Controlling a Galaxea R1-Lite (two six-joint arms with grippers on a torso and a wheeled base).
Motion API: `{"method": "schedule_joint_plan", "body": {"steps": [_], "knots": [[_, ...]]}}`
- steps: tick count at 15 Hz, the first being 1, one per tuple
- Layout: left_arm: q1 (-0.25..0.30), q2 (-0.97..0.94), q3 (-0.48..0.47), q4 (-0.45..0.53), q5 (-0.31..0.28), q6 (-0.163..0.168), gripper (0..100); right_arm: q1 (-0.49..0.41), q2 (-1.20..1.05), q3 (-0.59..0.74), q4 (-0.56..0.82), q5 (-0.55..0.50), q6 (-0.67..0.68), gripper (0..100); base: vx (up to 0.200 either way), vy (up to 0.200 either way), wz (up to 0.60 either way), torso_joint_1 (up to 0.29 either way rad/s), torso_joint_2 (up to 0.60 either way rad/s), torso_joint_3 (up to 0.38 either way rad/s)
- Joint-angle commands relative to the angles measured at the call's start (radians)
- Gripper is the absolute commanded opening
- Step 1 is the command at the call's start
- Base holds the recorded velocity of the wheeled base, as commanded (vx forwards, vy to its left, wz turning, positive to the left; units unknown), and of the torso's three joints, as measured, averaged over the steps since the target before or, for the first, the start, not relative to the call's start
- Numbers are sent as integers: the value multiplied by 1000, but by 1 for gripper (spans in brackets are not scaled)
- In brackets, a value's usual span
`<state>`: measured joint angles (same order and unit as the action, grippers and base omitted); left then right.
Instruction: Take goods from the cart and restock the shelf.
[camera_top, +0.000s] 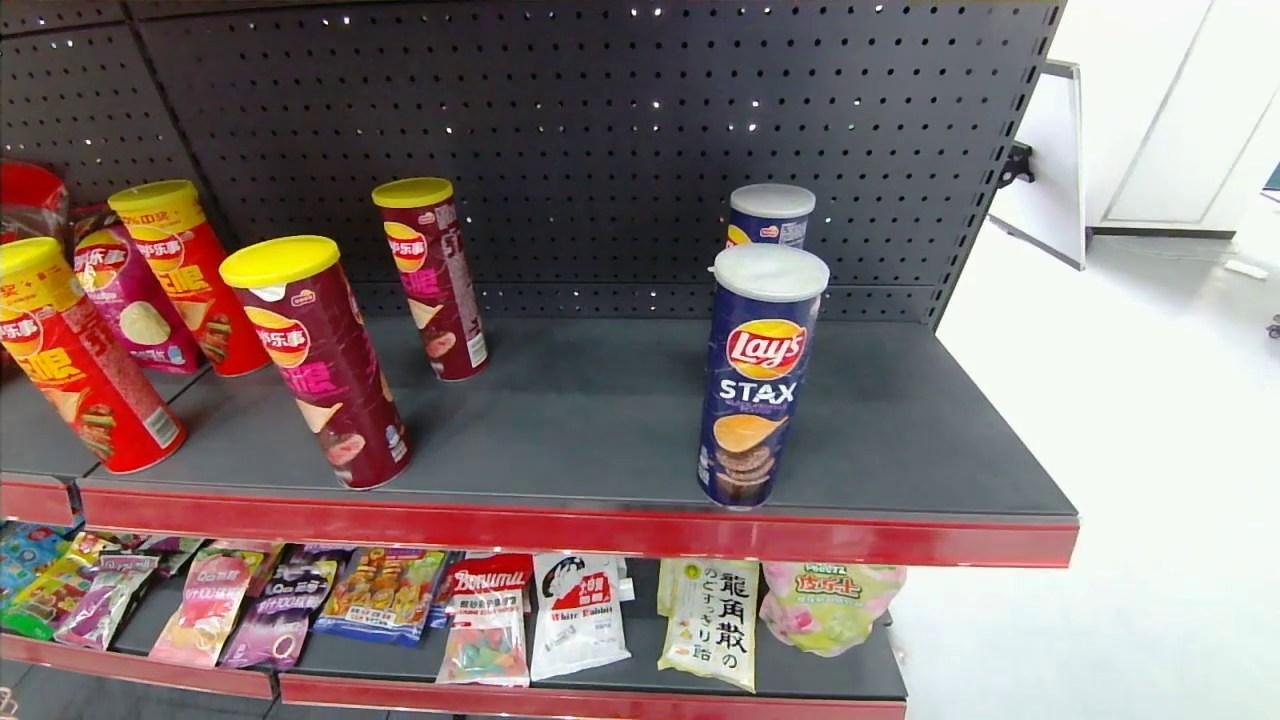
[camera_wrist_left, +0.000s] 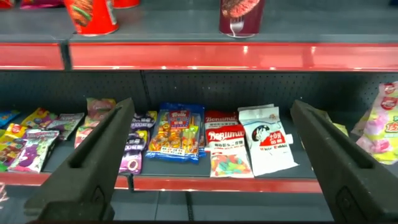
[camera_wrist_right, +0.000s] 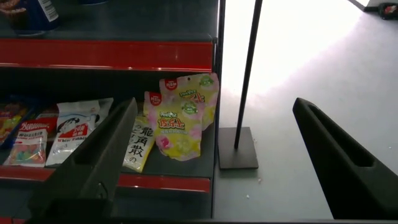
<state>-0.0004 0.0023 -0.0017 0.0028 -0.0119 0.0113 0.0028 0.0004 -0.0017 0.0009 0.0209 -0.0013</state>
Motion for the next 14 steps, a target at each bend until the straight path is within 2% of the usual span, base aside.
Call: {"method": "schedule_joint_plan", "body": {"steps": [1,14], "knots": [[0,-2,0,0,0,-1,100,0,0,0,1,1,0,100,0,200,0,7,7,2],[0,-2,0,0,0,1,100,0,0,0,1,1,-2,100,0,200,0,6,2,3]]}}
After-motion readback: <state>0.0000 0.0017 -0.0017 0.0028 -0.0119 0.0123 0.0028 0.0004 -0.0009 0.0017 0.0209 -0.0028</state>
